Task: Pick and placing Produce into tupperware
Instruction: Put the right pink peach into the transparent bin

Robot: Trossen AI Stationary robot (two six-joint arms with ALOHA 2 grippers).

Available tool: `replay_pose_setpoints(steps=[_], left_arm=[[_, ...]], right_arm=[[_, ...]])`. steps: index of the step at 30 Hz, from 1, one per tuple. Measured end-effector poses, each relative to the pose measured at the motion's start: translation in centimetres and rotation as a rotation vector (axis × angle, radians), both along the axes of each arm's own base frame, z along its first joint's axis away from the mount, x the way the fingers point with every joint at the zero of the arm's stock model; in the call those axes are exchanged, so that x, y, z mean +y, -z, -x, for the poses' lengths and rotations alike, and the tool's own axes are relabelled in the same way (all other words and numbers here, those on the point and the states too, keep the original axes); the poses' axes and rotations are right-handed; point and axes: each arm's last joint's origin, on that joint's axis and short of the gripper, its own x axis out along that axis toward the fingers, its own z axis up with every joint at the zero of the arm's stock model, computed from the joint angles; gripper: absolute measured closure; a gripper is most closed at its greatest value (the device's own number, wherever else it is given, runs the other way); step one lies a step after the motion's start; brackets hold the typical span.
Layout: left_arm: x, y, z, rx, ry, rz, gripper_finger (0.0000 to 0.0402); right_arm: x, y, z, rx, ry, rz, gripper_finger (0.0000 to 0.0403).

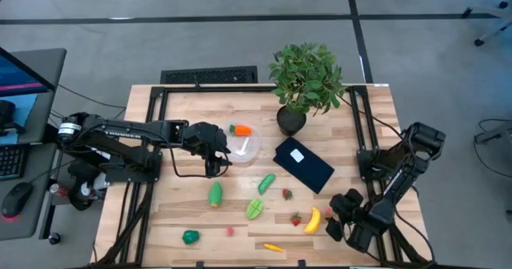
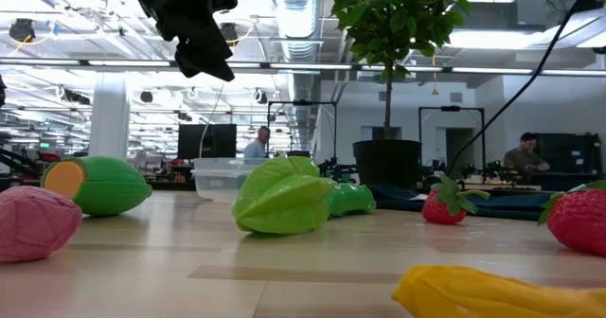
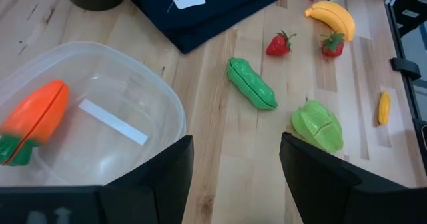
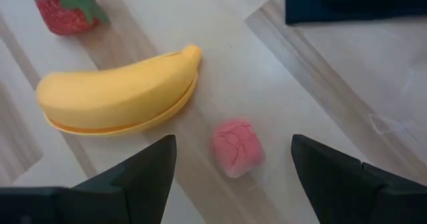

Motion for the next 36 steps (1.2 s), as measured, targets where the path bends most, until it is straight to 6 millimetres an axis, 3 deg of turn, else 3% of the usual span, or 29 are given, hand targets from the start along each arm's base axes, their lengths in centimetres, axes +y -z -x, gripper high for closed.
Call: replay_pose_setpoints(steps=[8, 24, 36], left_arm=[[0.01, 0.0, 0.0, 0.0, -0.001, -0.001, 0.0191], [0.06, 0.01, 0.0, 0.001, -0.013, -0.014, 0.0191], [0.07, 0.01, 0.0, 0.001, -0.015, -0.016, 0.0191]], right_arm=[[-0.05, 0.06, 0.06, 0.028, -0.006, -0.005, 0.0147], [-0.04, 0.08, 0.07, 0.033, -0.01, -0.007, 0.028], [-0.04, 0.08, 0.07, 0.033, -0.011, -0.007, 0.029]])
